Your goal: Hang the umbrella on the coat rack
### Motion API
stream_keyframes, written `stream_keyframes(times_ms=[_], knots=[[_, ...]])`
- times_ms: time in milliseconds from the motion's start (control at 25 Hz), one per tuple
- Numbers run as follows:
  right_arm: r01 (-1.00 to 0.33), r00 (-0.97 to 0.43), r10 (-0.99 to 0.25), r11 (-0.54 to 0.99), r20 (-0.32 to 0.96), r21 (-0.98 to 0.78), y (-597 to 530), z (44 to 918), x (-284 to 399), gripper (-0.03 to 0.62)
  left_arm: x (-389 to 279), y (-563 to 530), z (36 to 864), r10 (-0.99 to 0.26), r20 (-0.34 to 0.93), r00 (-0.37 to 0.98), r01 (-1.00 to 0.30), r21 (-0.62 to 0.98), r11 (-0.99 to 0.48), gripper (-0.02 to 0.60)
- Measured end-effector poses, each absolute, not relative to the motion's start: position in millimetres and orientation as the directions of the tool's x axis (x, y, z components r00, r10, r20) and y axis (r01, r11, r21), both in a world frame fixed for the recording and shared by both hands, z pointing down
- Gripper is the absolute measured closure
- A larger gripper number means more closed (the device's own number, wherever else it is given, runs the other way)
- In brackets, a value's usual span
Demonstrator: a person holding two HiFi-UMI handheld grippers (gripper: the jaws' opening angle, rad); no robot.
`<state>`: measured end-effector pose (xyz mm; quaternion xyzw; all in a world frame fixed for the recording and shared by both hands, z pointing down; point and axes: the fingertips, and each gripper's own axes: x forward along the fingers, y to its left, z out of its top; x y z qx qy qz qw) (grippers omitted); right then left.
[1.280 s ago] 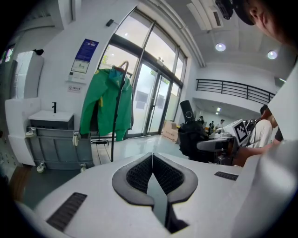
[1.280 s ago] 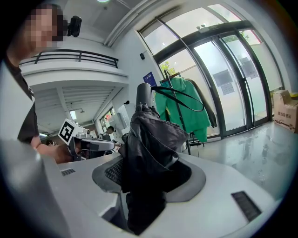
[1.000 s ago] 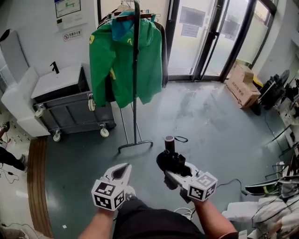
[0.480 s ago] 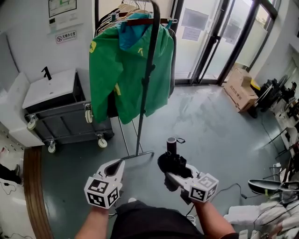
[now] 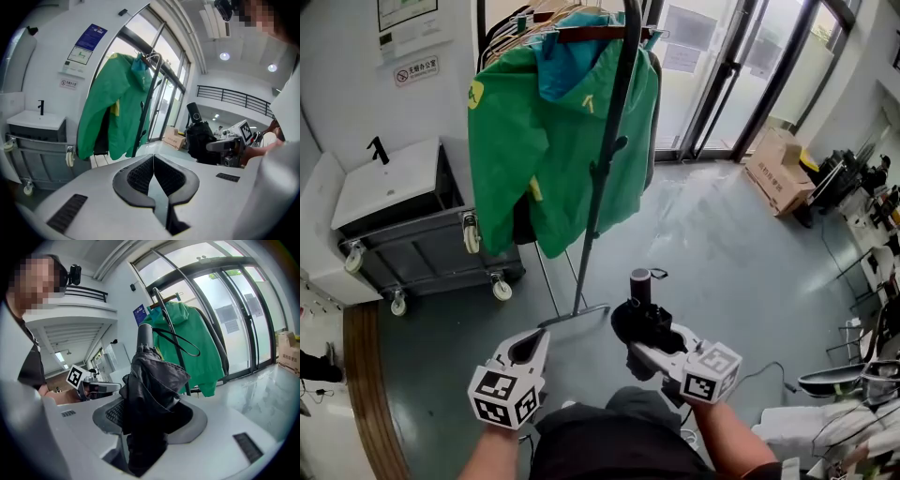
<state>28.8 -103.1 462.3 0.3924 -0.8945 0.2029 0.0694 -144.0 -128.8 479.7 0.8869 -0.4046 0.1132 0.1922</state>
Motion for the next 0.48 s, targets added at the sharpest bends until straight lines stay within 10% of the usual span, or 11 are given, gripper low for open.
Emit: stream_keyframes(times_ms=[480], knots=[[-0.606,-0.795,-0.559,0.736,0.234,-0.301,-177.4,447.8,34.7,0.382,-120.4,-186.4,464.9,-0.749,0.35,0.563,-0.826,0.222,-0.518,0.566]])
